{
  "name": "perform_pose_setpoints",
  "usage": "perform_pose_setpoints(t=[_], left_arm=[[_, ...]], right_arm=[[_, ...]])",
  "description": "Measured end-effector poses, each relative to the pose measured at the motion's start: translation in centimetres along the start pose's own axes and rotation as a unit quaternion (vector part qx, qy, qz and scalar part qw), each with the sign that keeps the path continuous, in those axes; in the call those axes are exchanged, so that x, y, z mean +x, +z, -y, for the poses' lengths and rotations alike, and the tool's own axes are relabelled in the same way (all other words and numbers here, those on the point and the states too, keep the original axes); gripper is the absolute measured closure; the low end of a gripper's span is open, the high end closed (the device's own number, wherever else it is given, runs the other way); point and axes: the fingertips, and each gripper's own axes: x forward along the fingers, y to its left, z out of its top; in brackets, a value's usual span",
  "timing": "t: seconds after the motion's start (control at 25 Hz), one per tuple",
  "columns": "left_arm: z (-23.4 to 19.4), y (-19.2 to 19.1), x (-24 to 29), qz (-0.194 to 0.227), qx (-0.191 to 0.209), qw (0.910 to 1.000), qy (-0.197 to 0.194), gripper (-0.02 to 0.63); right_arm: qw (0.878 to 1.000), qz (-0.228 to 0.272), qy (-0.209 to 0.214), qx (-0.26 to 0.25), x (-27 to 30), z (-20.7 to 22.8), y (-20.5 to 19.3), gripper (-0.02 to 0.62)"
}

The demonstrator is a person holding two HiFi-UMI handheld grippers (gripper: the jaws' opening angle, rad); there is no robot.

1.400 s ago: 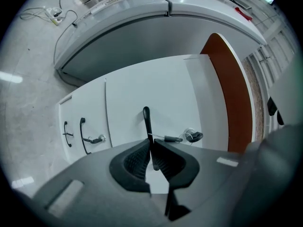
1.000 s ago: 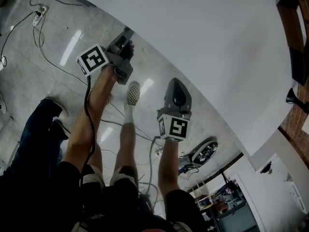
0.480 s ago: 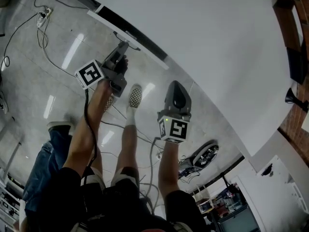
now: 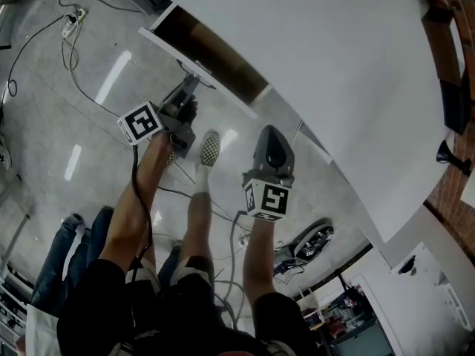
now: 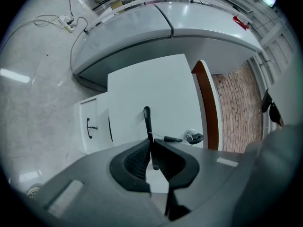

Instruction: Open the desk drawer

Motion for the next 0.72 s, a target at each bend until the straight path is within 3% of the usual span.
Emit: perform_pose_setpoints(t=[0.32,0.52,0.72], left_arm=[[-0.9,-0.5,-2.6,-0.001,0.005,0.9999,0.009,0.572],[-0.9,-1.1,-4.1,0.006,-0.036,0.9993,0.011,0.572],[-1.4,-1.2,-5.5,0.003,-0.015,0.9998,0.015,0.572]], right_arm=[[1.000,0.001,0.004,-0.002,-0.3,-1.0,-0.1,0.591],[1.000,0.000,0.004,-0.002,-0.6,-1.4,-0.4,0.591],[1.000,0.003,0.006,-0.002,-0.9,-2.0,-0.5,0.591]])
